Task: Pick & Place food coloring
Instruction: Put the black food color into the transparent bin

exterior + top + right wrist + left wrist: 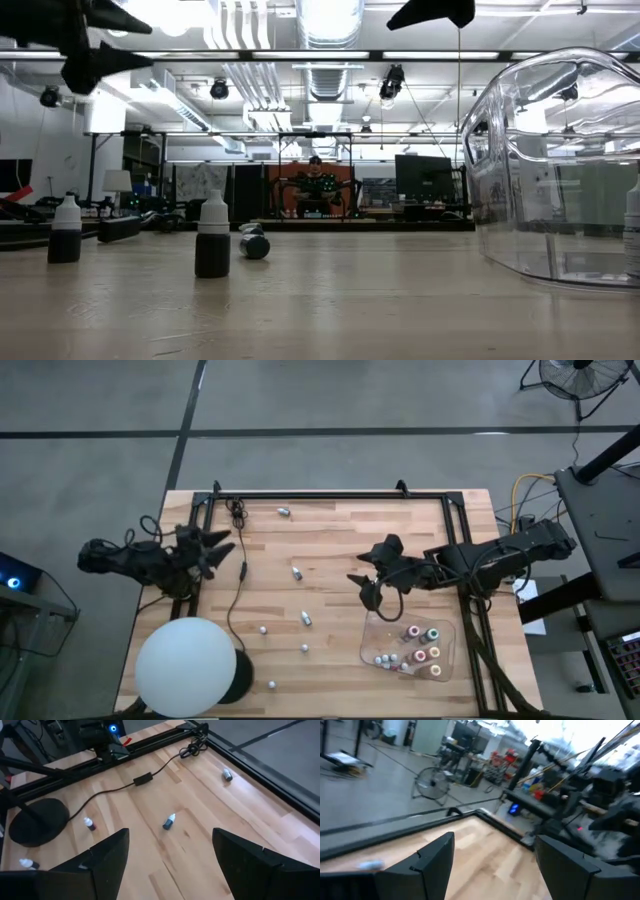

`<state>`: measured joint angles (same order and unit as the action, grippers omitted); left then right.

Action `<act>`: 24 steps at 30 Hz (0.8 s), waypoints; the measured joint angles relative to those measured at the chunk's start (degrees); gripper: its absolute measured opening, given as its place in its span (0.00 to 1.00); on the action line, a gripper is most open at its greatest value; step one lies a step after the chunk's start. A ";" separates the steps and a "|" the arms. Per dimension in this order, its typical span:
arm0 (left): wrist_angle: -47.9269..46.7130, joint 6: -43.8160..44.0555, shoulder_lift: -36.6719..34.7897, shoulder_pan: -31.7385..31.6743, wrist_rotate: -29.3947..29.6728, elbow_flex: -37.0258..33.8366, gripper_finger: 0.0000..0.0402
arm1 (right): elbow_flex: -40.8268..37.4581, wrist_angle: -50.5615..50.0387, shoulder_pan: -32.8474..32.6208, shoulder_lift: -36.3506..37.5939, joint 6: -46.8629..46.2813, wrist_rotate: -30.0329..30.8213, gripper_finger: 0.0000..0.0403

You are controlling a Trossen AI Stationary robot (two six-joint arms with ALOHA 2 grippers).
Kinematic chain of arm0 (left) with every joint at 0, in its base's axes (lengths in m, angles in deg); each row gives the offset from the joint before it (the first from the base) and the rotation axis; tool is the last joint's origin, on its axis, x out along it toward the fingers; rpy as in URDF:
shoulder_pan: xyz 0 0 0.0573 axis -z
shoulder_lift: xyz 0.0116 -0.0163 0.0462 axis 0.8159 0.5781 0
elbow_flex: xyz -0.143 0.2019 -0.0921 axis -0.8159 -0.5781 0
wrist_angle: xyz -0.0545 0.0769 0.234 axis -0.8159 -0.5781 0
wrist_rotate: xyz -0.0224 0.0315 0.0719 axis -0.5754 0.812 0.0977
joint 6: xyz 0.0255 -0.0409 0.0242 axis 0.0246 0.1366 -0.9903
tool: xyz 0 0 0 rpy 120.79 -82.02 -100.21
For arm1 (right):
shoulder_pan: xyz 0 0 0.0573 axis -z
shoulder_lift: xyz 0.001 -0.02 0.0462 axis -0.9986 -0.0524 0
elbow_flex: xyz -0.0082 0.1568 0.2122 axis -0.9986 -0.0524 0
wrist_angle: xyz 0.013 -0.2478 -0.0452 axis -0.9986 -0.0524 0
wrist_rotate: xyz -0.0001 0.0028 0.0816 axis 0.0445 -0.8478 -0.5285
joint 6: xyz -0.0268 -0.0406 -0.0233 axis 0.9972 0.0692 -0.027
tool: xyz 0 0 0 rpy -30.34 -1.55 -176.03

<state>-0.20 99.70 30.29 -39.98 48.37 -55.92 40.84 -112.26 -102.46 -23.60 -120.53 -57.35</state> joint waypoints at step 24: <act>-6.20 32.42 38.72 -17.19 22.26 39.15 0.61 | 0.22 5.69 0.26 0.07 7.69 3.57 0.73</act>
<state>-6.40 132.12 69.02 -57.17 70.63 -16.78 41.06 -106.57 -102.20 -23.53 -112.85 -53.77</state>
